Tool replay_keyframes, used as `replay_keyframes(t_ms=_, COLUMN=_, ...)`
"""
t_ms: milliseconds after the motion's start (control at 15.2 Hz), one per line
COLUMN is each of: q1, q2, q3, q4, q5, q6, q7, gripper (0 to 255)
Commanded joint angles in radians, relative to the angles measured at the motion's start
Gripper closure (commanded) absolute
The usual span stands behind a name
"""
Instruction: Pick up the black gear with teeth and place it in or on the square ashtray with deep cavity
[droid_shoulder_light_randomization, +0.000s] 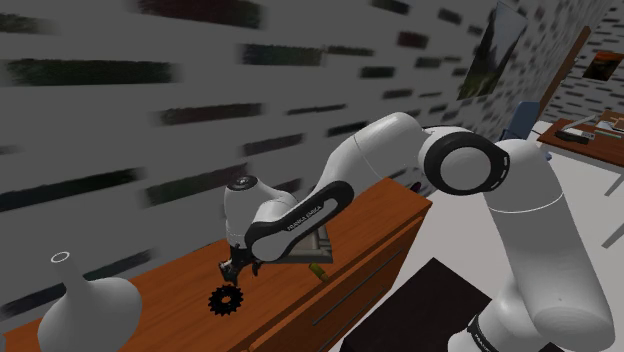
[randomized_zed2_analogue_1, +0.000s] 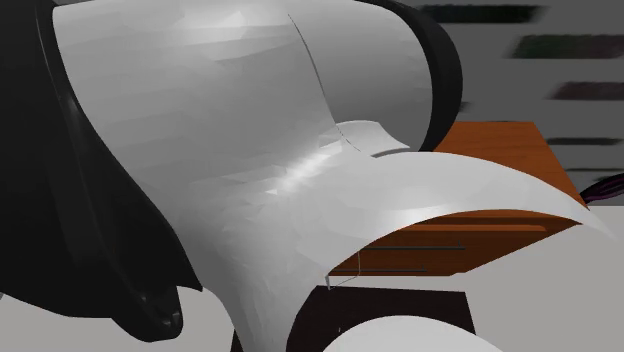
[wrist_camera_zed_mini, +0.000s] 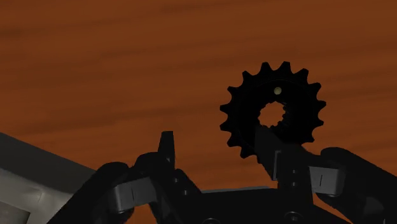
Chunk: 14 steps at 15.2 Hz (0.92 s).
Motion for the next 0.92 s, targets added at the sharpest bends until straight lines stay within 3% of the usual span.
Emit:
replay_keyframes(t_ms=0, q1=0.000, q2=0.000, q3=0.000, q4=0.000, q5=0.000, q6=0.000, q7=0.000, gripper=255)
replay_keyframes(t_ms=528, q1=0.000, q2=0.000, q3=0.000, q4=0.000, q5=0.000, q6=0.000, q7=0.000, gripper=255)
replay_keyframes(t_ms=594, q1=0.000, q2=0.000, q3=0.000, q4=0.000, q5=0.000, q6=0.000, q7=0.000, gripper=0)
replay_keyframes(t_ms=726, q1=-0.011, q2=-0.066, q3=0.011, q4=-0.213, q5=-0.164, q6=0.304, q7=-0.183, gripper=0)
replay_keyframes(t_ms=858, q1=0.007, q2=-0.088, q3=-0.052, q4=-0.373, q5=-0.383, q6=0.625, q7=-0.328, gripper=0)
